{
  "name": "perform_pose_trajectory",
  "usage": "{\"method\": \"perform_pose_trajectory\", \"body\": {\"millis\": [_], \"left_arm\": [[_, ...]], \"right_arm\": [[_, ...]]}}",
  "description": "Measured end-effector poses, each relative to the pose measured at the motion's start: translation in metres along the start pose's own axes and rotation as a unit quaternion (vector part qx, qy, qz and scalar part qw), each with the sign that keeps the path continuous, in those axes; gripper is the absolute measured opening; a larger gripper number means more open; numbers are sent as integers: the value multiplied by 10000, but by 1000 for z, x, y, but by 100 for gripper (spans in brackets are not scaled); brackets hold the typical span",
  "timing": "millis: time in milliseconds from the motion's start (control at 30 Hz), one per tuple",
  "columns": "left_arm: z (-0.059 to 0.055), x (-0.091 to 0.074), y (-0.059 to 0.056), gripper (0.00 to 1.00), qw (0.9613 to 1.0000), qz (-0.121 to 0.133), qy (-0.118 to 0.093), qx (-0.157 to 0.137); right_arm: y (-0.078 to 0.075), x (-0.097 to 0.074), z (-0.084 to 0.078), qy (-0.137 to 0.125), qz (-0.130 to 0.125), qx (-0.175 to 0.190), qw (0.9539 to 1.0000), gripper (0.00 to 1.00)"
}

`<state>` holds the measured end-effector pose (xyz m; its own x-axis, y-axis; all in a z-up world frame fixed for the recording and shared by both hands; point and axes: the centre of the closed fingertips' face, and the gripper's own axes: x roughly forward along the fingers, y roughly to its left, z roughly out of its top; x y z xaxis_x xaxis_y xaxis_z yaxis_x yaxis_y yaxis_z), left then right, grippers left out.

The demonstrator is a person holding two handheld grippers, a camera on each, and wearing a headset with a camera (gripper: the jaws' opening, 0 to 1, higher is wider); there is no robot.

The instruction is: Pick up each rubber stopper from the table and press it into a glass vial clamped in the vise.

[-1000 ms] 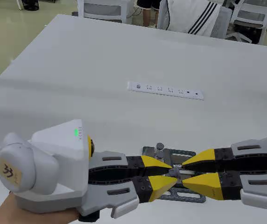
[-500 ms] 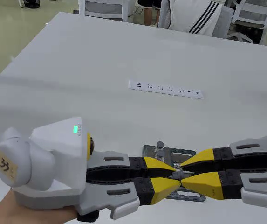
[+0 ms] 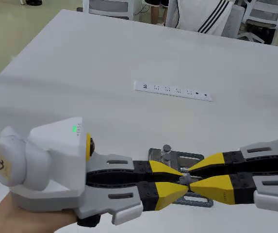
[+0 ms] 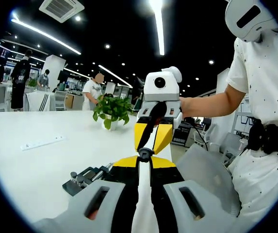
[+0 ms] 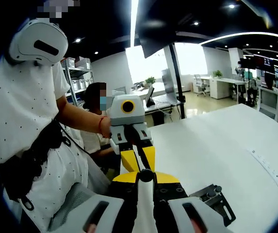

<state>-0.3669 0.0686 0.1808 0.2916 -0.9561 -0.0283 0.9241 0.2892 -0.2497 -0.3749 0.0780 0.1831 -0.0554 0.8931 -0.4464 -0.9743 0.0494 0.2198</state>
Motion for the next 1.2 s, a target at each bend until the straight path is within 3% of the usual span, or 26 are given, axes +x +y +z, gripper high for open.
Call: {"method": "perform_pose_trajectory", "body": {"millis": [467, 767, 967, 1200], "left_arm": [[-9, -1, 4, 4, 9999, 125, 82, -5], [-13, -5, 10, 9, 9997, 235, 76, -35], [-21, -12, 23, 17, 9988, 470, 142, -7], [-30, -21, 41, 27, 9966, 777, 247, 121]], "right_arm": [[-4, 7, -8, 168, -24, 128, 9998, 5], [-15, 6, -10, 324, -83, 149, 9993, 5], [-31, 5, -10, 492, -284, 194, 9982, 5], [-61, 8, -22, 1072, -696, 118, 9917, 5]]}}
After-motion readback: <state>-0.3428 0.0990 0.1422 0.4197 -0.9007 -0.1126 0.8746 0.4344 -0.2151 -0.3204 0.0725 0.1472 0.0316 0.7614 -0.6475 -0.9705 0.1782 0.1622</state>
